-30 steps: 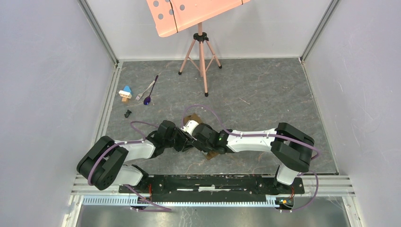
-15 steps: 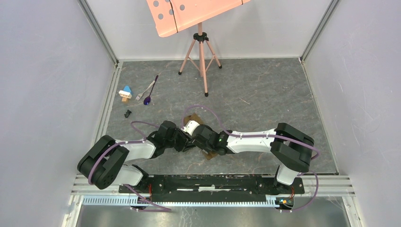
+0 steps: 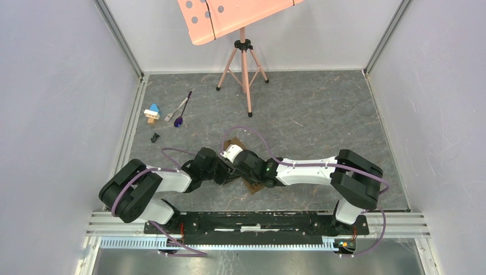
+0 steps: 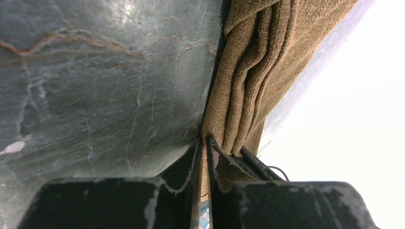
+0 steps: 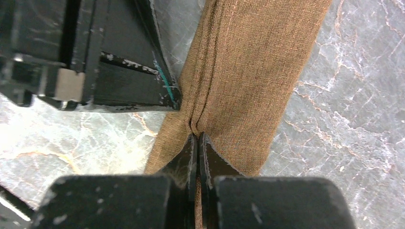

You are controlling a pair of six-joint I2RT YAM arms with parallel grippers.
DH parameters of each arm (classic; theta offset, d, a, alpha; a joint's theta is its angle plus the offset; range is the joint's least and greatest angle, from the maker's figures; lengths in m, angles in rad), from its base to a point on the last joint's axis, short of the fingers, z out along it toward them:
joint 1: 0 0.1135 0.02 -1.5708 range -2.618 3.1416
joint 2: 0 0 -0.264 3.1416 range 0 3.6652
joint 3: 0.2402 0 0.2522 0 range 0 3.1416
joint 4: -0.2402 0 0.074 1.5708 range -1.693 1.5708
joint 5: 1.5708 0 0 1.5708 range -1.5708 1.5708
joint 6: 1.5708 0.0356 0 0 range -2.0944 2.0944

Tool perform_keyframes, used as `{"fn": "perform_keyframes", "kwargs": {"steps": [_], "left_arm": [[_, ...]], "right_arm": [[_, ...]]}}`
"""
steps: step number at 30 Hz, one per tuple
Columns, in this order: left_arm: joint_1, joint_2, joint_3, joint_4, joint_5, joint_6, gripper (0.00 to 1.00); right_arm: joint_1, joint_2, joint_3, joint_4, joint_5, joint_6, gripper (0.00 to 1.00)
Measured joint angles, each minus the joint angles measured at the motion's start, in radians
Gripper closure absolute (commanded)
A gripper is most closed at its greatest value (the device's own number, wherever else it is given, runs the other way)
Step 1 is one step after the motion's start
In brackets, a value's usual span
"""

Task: Fold the napkin into a case and place the utensils inside
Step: Smooth out the smaller rectangle-folded napkin at the center of the board.

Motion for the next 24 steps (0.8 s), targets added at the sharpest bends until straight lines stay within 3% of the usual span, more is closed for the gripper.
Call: {"fn": "perform_keyframes", "kwargs": {"steps": [7, 24], "left_arm": [[-0.011, 0.014, -0.009, 0.033, -0.011, -0.029, 0.95], [-0.035, -0.013, -0.023, 0.03, -0.058, -0.035, 0.98]], "right_arm": [[0.0, -0.015, 0.0, 0.001, -0.05, 0.051, 1.0], [-0.03, -0.015, -0.042, 0.064, -0.073, 0.223, 1.0]]}}
